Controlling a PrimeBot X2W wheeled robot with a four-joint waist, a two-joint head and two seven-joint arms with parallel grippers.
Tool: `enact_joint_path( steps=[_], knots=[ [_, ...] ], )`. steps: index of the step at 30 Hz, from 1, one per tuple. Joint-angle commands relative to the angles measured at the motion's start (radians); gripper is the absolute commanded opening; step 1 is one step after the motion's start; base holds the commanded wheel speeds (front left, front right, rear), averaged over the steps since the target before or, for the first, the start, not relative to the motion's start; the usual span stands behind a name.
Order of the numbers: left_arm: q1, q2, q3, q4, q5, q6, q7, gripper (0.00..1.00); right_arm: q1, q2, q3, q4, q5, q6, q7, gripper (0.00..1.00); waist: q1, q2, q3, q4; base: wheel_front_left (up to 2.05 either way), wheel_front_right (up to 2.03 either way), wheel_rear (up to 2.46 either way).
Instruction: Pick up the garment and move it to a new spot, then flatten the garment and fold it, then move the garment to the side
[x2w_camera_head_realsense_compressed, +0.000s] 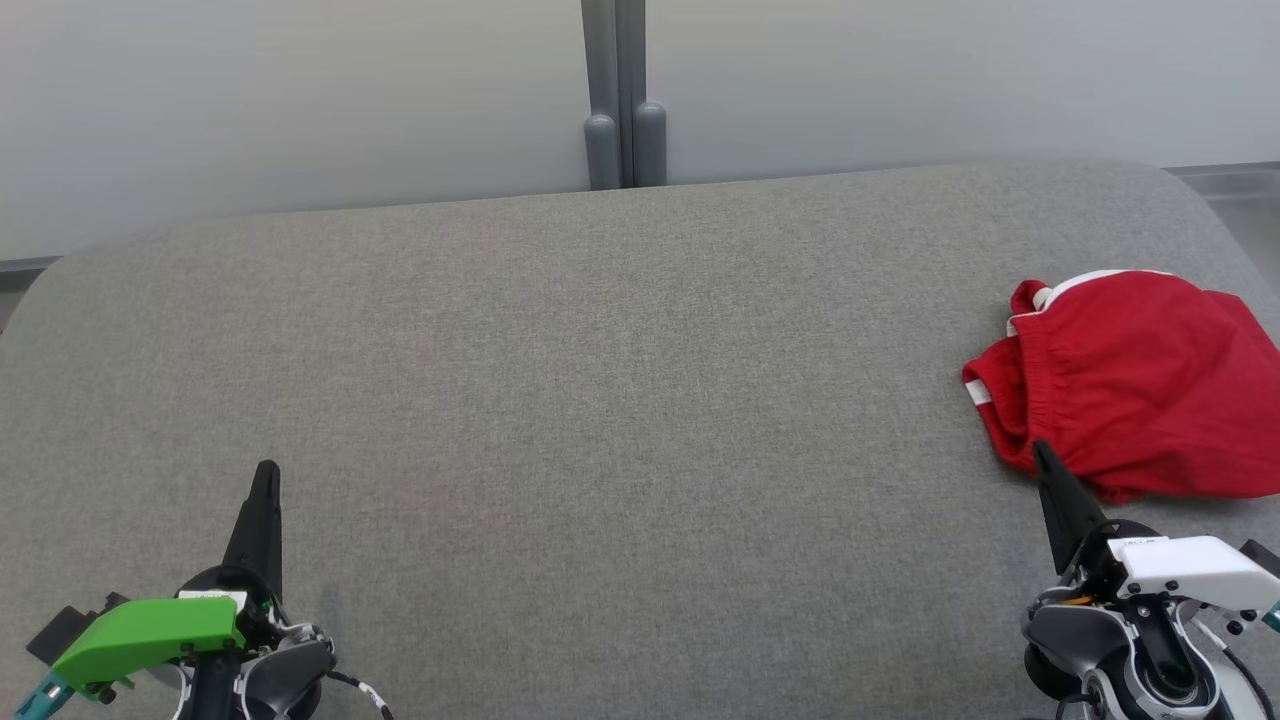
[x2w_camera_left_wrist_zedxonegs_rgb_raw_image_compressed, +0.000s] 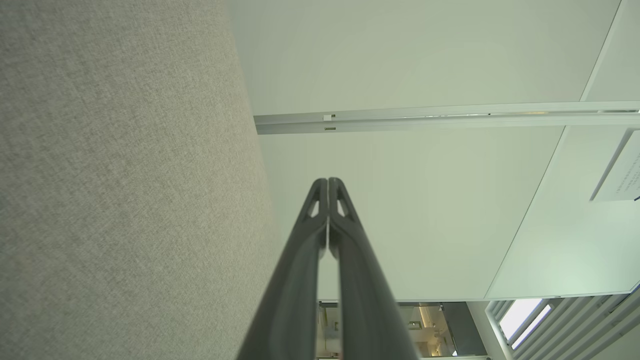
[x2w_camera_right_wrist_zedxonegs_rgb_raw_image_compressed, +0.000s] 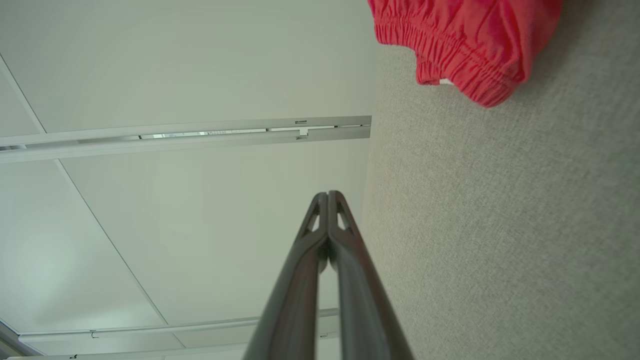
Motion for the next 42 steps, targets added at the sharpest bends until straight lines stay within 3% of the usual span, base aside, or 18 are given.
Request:
enact_joint_path(
  steps=[1, 42],
  knots=[
    [-0.011, 0.0, 0.003, -0.002, -0.001, -0.003, -0.001, 0.0, -0.007, -0.005, 0.0, -0.004, 0.006, 0.0, 0.002, 0.0, 0.0, 0.0, 0.0, 0.0, 0.0, 0.0, 0.0],
    [-0.011, 0.0, 0.003, -0.002, -0.001, -0.003, -0.002, 0.0, -0.007, -0.005, 0.001, -0.004, 0.006, 0.0, 0.002, 0.0, 0.0, 0.0, 0.0, 0.0, 0.0, 0.0, 0.0]
  ],
)
